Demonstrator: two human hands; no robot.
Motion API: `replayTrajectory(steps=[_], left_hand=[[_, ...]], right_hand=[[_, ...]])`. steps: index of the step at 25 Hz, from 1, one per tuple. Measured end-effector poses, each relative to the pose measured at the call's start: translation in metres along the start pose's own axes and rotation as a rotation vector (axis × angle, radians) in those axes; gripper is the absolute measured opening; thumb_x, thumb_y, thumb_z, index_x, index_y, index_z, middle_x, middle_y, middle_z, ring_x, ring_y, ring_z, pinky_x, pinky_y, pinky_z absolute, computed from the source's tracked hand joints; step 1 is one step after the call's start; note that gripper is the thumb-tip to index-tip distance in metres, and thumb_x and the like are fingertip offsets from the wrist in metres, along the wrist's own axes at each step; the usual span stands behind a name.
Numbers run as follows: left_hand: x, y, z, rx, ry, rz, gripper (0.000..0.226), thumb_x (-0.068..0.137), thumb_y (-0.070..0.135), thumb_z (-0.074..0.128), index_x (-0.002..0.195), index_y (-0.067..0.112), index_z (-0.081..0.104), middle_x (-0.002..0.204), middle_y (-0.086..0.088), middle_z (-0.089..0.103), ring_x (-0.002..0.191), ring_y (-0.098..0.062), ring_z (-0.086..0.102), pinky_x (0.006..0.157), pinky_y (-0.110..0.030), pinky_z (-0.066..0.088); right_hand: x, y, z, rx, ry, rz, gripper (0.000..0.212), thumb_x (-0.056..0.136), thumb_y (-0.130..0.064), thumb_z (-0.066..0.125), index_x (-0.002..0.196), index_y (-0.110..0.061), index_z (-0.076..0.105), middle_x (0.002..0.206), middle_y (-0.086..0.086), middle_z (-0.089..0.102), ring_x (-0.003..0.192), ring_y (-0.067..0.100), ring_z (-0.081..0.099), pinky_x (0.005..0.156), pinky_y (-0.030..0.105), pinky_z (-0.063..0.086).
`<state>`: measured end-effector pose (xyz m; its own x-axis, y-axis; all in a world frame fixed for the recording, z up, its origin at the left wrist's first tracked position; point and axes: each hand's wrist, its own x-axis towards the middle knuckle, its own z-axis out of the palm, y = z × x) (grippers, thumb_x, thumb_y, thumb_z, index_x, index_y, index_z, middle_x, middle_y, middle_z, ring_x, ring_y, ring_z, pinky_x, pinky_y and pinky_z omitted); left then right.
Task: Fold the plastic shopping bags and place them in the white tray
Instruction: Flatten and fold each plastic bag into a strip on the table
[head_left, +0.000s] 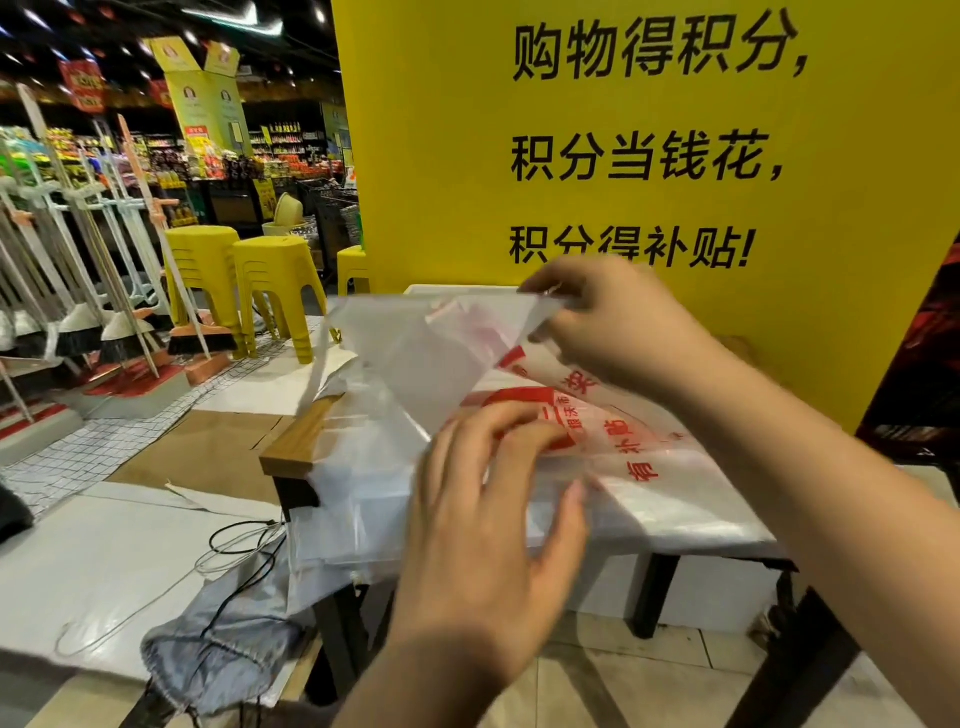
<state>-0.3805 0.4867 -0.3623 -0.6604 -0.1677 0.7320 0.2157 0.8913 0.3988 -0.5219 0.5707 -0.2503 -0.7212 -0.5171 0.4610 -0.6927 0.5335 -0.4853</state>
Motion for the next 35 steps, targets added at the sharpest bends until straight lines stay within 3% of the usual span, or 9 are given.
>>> replayTrajectory(steps=[5,9,12,16,20,25,30,33,35], left_hand=[[0.03,0.031,0.041,-0.178,-0.159,-0.346,0.1,0.081,0.073,0.059,0.15,0.038,-0.004,0.154,0.023,-0.017,0.151,-0.012,0.003,0.122,-0.038,0.023],[0.037,0.038,0.05,-0.183,0.053,-0.255,0.087,0.091,0.03,0.062,0.156,0.031,0.003,0.164,0.009,-0.011,0.152,-0.019,0.013,0.12,-0.045,0.029],[0.046,0.008,0.04,-0.112,0.173,-0.217,0.079,0.08,0.007,0.047,0.153,0.034,0.033,0.161,0.007,0.022,0.145,-0.019,0.028,0.114,-0.05,0.037],[0.051,-0.036,0.014,0.092,0.138,-0.138,0.074,0.077,-0.005,0.058,0.142,0.031,0.054,0.147,0.006,0.05,0.137,-0.02,0.038,0.116,-0.044,0.027],[0.048,-0.077,-0.013,0.293,-0.063,-0.127,0.058,0.079,-0.001,0.065,0.127,0.031,0.067,0.137,0.007,0.06,0.132,-0.019,0.043,0.111,-0.037,0.02],[0.044,-0.101,-0.028,0.425,-0.416,-0.084,0.052,0.085,0.01,0.063,0.128,0.039,0.064,0.139,0.012,0.057,0.135,-0.017,0.042,0.111,-0.041,0.024],[0.039,-0.094,-0.013,0.212,-0.532,0.063,0.037,0.095,0.028,0.06,0.131,0.037,0.061,0.134,0.02,0.057,0.127,-0.006,0.049,0.107,-0.028,0.042],[0.047,-0.095,-0.017,0.206,-0.563,0.031,0.028,0.098,0.028,0.054,0.122,0.036,0.065,0.122,0.022,0.063,0.113,-0.002,0.056,0.097,-0.031,0.048],[0.057,-0.096,-0.021,0.186,-0.597,-0.005,0.022,0.099,0.032,0.053,0.116,0.035,0.066,0.113,0.019,0.067,0.104,-0.005,0.06,0.09,-0.033,0.051]], right_hand=[[0.019,-0.032,-0.018,0.866,0.148,0.178,0.022,0.088,0.002,0.061,0.109,-0.005,0.063,0.09,0.017,0.075,0.088,0.025,0.074,0.07,0.039,0.063],[0.014,-0.026,-0.021,1.304,0.321,0.259,0.019,0.086,0.007,0.05,0.099,0.003,0.064,0.078,0.017,0.071,0.066,0.025,0.067,0.063,0.038,0.058],[0.004,-0.002,-0.028,1.387,0.433,0.299,0.031,0.089,-0.001,0.047,0.112,0.002,0.067,0.089,0.014,0.072,0.071,0.025,0.068,0.064,0.037,0.055],[-0.036,0.028,-0.022,1.302,0.449,0.42,0.022,0.098,-0.014,0.047,0.108,-0.013,0.067,0.094,0.003,0.077,0.087,0.019,0.074,0.069,0.033,0.061],[-0.077,0.06,0.003,1.313,0.284,0.667,0.019,0.103,-0.023,0.047,0.112,-0.011,0.059,0.087,0.009,0.075,0.073,0.019,0.075,0.058,0.031,0.061],[-0.105,0.074,0.013,1.321,0.048,0.832,0.026,0.107,-0.025,0.037,0.103,-0.007,0.056,0.085,0.016,0.076,0.082,0.025,0.076,0.053,0.031,0.061],[-0.123,0.068,0.002,1.1,-0.148,0.808,0.031,0.101,-0.031,0.052,0.11,-0.003,0.063,0.095,0.014,0.076,0.077,0.023,0.075,0.053,0.03,0.061],[-0.143,0.073,-0.013,0.369,-0.053,0.452,0.024,0.088,-0.039,0.068,0.105,-0.022,0.07,0.087,-0.006,0.075,0.073,0.011,0.069,0.058,0.03,0.057],[-0.141,0.083,-0.016,-0.306,0.071,0.08,0.045,0.08,-0.05,0.072,0.121,-0.037,0.06,0.11,-0.019,0.067,0.102,0.006,0.062,0.08,0.034,0.055]])
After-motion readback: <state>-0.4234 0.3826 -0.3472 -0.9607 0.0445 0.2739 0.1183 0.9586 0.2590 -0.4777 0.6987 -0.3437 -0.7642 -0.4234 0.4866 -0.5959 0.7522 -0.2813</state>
